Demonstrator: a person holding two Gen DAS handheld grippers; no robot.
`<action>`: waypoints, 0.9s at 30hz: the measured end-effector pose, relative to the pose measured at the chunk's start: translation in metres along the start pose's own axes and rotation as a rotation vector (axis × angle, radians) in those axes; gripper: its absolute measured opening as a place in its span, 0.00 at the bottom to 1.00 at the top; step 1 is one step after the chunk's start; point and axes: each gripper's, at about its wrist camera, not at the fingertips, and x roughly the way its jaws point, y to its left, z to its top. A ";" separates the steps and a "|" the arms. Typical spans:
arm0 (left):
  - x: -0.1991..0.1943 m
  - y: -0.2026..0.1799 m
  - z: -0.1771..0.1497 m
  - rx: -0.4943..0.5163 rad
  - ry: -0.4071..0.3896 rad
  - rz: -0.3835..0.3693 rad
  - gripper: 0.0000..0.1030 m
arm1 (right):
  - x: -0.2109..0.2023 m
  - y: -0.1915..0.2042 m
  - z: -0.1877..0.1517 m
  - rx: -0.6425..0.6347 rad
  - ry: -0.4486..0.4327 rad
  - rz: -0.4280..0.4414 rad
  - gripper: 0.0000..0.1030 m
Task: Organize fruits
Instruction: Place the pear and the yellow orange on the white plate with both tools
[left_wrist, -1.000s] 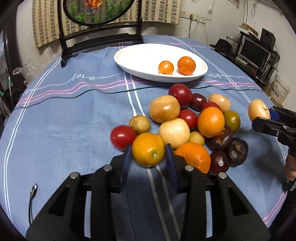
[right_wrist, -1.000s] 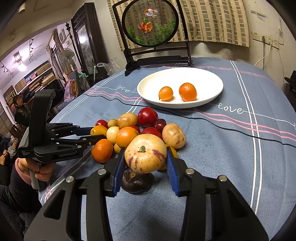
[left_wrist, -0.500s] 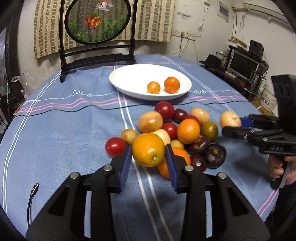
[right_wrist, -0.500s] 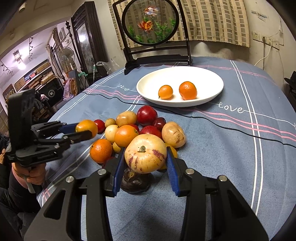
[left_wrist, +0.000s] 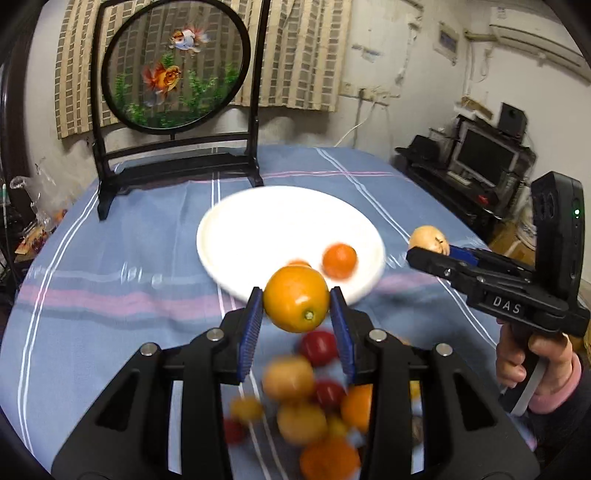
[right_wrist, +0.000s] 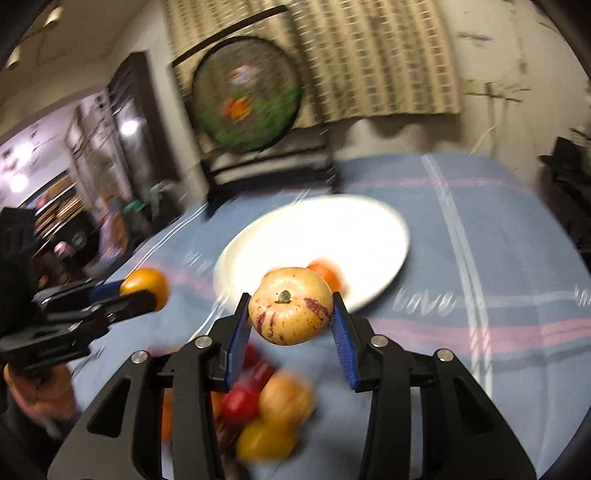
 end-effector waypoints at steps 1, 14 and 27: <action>0.016 0.002 0.011 -0.002 0.023 0.024 0.36 | 0.014 -0.007 0.009 0.017 0.003 -0.023 0.41; 0.138 0.045 0.050 -0.089 0.239 0.110 0.36 | 0.121 -0.048 0.034 0.143 0.195 -0.069 0.41; 0.080 0.046 0.044 -0.123 0.128 0.125 0.89 | 0.071 -0.027 0.036 0.078 0.148 0.004 0.60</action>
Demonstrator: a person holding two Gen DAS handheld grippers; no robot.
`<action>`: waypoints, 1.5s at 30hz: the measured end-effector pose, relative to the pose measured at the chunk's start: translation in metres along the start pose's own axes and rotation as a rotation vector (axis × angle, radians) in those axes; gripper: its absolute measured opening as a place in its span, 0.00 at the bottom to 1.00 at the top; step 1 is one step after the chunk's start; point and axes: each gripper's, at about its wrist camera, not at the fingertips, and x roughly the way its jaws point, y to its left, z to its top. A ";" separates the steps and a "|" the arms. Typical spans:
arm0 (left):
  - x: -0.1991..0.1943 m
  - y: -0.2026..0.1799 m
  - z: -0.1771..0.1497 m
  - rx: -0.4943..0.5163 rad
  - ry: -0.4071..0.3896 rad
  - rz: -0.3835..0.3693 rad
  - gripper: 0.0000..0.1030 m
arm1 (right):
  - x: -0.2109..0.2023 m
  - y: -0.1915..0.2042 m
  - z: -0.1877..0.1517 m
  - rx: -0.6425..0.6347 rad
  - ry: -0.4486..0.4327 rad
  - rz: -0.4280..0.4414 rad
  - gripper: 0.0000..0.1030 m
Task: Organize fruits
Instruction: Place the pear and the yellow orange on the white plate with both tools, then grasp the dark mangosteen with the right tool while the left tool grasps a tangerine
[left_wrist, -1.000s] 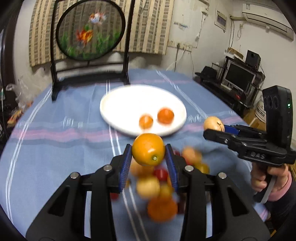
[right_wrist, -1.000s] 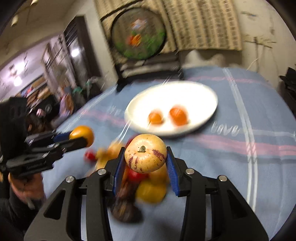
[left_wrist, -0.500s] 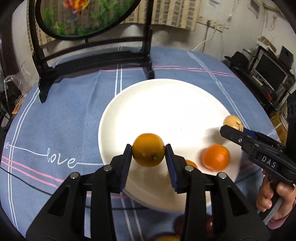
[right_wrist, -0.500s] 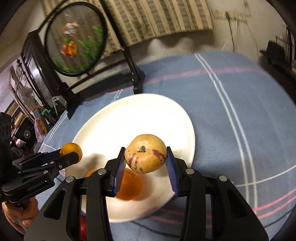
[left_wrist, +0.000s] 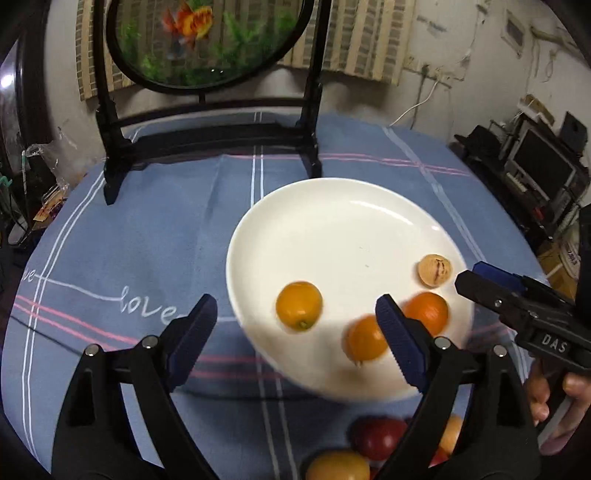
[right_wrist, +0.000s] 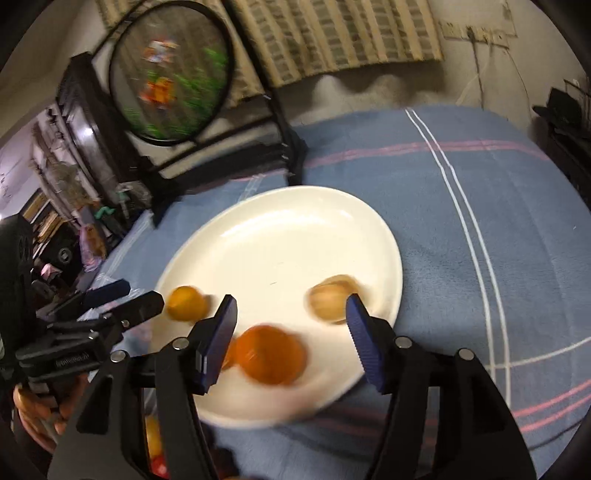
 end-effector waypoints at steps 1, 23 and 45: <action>-0.017 0.002 -0.010 -0.005 -0.025 -0.008 0.92 | -0.014 0.005 -0.008 -0.033 -0.014 0.012 0.60; -0.113 -0.006 -0.171 0.133 -0.183 -0.041 0.98 | -0.099 0.077 -0.171 -0.384 0.139 0.219 0.60; -0.113 0.004 -0.168 0.082 -0.170 -0.034 0.98 | -0.066 0.089 -0.177 -0.534 0.249 0.066 0.59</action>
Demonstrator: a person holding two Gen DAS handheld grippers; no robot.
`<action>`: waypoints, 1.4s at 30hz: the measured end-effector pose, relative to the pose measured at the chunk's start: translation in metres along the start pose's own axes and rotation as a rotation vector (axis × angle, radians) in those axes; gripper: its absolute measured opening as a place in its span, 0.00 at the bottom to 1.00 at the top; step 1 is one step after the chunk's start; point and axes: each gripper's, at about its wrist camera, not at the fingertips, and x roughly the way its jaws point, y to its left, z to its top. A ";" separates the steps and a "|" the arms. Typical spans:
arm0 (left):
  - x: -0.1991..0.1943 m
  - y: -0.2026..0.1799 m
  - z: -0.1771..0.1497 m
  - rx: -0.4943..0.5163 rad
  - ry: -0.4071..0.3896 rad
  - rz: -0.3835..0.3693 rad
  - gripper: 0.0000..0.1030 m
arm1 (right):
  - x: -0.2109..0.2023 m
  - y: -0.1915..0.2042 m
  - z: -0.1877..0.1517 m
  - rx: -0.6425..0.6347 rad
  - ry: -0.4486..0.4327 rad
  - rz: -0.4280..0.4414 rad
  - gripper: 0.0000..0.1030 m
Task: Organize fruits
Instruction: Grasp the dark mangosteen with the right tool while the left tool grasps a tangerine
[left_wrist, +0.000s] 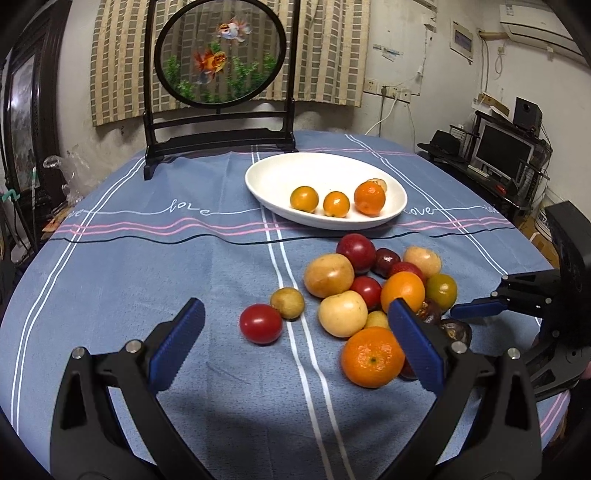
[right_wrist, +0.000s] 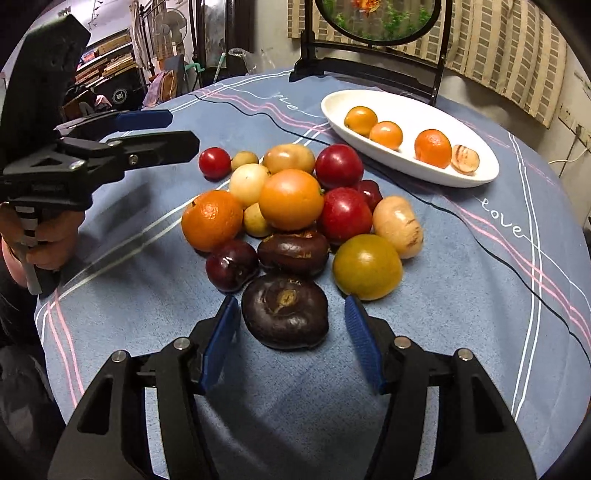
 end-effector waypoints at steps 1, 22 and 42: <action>0.000 0.002 0.000 -0.007 0.002 0.000 0.98 | 0.000 0.001 0.000 -0.006 0.002 0.005 0.59; 0.011 -0.007 -0.005 0.026 0.075 -0.058 0.98 | -0.022 -0.018 -0.001 0.105 -0.089 0.120 0.46; 0.029 -0.023 -0.021 0.046 0.249 -0.260 0.53 | -0.035 -0.031 -0.005 0.192 -0.139 0.104 0.46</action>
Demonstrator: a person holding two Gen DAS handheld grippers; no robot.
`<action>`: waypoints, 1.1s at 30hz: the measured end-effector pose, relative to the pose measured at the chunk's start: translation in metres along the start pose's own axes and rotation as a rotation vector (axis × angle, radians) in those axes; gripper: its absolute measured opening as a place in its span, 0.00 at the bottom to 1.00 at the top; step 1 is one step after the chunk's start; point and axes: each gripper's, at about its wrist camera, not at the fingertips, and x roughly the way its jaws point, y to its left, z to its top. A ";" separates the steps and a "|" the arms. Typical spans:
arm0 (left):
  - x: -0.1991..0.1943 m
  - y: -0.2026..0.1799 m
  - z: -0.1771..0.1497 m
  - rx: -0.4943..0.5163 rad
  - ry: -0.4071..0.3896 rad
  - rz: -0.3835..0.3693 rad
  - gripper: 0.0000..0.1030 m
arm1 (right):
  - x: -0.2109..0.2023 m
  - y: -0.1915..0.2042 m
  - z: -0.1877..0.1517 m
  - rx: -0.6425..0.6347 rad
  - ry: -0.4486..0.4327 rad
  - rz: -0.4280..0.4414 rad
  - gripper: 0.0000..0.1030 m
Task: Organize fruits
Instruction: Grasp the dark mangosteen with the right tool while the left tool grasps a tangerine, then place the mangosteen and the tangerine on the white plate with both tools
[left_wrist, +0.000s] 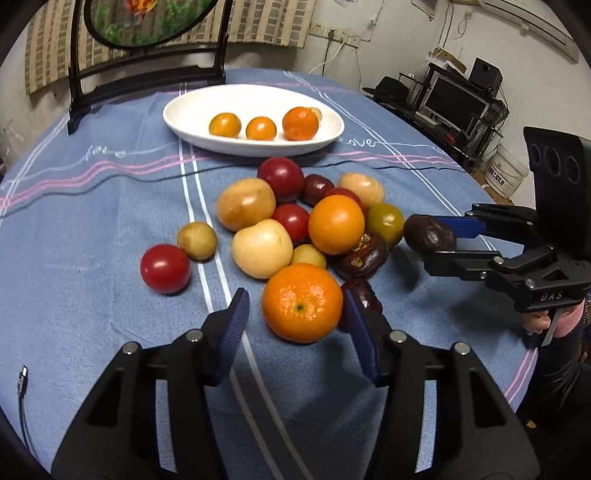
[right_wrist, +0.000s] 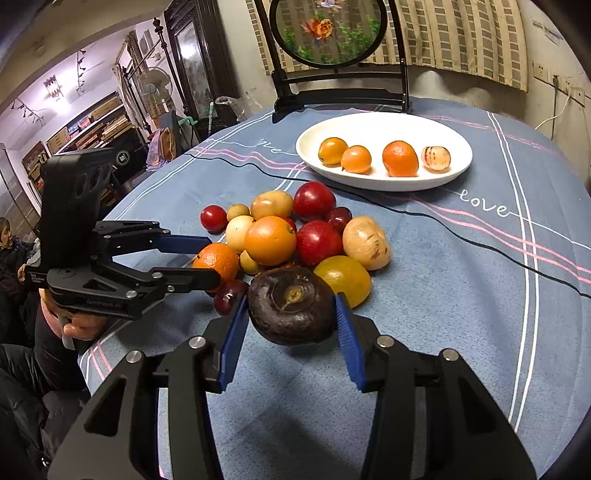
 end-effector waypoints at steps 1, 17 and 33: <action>0.001 0.001 0.000 -0.005 0.004 -0.003 0.53 | 0.000 0.000 0.000 0.000 0.001 -0.001 0.46; 0.005 0.003 0.001 -0.032 0.010 -0.048 0.44 | 0.001 0.001 -0.001 -0.010 0.009 -0.002 0.46; -0.034 0.009 -0.003 -0.071 -0.177 -0.012 0.44 | -0.006 -0.015 0.005 0.096 -0.083 0.046 0.46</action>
